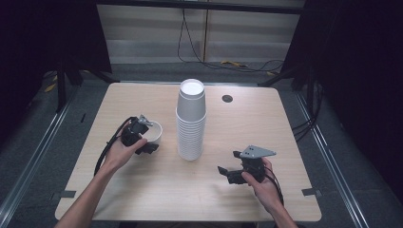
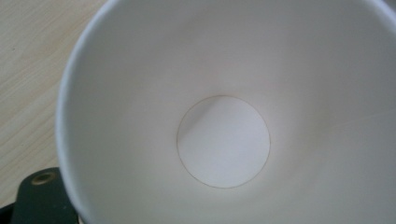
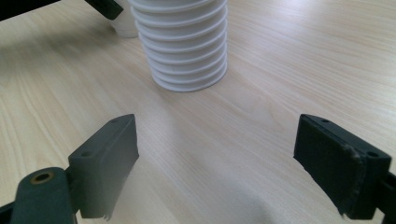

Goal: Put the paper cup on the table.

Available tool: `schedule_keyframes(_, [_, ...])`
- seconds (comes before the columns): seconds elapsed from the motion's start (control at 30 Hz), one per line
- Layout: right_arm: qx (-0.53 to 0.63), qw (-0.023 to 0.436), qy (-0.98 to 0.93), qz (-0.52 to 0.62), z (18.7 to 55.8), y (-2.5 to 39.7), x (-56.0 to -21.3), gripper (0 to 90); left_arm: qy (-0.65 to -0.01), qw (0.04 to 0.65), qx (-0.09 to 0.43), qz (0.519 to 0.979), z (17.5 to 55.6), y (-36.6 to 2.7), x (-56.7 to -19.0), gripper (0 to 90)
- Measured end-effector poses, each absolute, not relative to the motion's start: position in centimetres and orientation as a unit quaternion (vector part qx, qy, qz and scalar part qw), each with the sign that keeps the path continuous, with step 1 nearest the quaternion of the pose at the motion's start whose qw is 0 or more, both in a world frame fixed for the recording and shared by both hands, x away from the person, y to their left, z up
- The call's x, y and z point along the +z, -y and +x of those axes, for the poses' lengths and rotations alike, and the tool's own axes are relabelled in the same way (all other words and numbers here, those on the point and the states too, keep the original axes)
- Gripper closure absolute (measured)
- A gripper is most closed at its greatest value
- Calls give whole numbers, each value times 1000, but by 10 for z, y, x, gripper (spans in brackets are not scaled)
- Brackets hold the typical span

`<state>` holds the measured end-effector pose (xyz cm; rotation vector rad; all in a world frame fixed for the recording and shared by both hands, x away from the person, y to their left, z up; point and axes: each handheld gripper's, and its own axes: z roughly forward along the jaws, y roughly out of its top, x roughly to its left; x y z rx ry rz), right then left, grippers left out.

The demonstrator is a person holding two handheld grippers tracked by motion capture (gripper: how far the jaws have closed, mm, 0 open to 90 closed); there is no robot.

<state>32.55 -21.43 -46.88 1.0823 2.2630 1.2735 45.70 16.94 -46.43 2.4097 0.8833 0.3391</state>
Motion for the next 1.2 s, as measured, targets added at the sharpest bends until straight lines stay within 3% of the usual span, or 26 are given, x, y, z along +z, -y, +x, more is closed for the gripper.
schedule_keyframes(0.63, [453,157,-793,377,325,214,-468,136,-336,333,138,870,433,-192,-469,161])
schedule_keyframes(0.87, [453,159,-792,377,325,214,-468,137,-340,323,145,871,412,-193,-466,158])
schedule_keyframes(1.2, [455,164,-788,381,325,215,-466,137,-334,375,140,853,387,-198,-472,158])
